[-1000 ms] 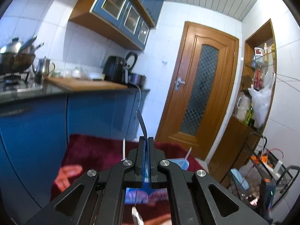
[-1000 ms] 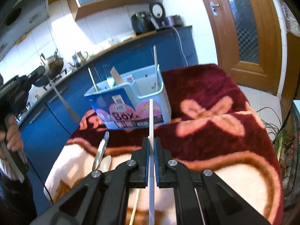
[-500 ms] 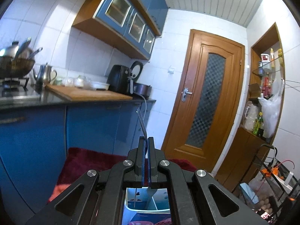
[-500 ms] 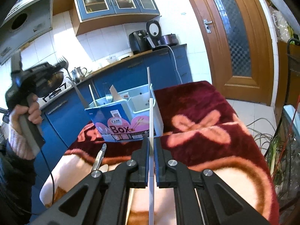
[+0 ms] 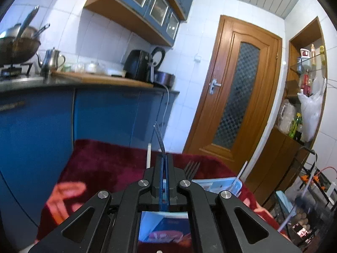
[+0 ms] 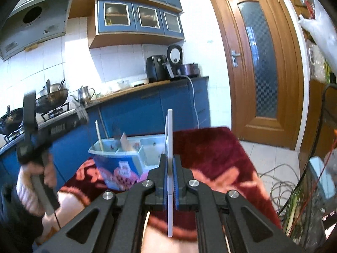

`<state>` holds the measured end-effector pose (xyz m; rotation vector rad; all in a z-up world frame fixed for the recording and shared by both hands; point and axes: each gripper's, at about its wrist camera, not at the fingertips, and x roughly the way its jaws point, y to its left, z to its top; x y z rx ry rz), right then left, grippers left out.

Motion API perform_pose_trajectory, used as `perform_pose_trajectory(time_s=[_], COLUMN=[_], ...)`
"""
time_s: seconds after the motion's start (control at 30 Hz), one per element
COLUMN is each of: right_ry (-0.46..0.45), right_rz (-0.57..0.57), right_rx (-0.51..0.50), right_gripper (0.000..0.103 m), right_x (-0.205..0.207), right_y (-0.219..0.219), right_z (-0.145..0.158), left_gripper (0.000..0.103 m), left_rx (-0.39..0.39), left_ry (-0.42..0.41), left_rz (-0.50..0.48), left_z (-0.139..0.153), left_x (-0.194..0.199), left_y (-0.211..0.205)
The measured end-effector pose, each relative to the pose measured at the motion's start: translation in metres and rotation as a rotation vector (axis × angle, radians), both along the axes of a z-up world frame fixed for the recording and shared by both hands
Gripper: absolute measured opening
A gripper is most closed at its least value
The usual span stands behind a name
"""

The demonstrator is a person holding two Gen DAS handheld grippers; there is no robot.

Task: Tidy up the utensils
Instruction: 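Carry the knife with the left tool toward the holder while the right tool carries the chopstick, then lower the knife and chopstick into the holder and open both tools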

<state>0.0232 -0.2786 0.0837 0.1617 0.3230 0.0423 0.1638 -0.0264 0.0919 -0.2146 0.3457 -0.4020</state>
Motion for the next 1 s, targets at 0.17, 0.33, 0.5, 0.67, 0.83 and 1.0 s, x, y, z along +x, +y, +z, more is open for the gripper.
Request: perform_pose_trajectory(time_s=[0.17,0.33,0.5,0.67,0.83,1.0], right_ry=[-0.054,-0.099,-0.119,-0.123,-0.102,-0.056], right_rz=[-0.014,-0.03,-0.044,-0.052,-0.046,-0.029], right_rx=[0.005,0.012,0.016,0.014,0.011,-0.008], right_gripper=[0.006,0.006,0.006,0.006,0.006,0.006], right_x=[0.018,0.04,0.065,0.084,0.098,0.109], right_y=[-0.001,0.001,0.005,0.008,0.011,0.014], right_z=[0.018,0.03,0.035,0.033,0.023,0.013], left_gripper=[0.001,0.001,0.001,0.001,0.001,0.001], left_rx=[-0.018,-0.027,-0.027,-0.017,-0.016,-0.012], left_ry=[0.058,0.083,0.092,0.082,0.079,0.079], left_rz=[-0.006,-0.017,-0.03,-0.031,-0.034,-0.032], left_z=[-0.019,-0.029,-0.033,-0.034,-0.034,-0.033], left_x=[0.007,0.01,0.011,0.01,0.009,0.009], left_y=[0.005,0.006,0.006,0.007,0.007,0.007])
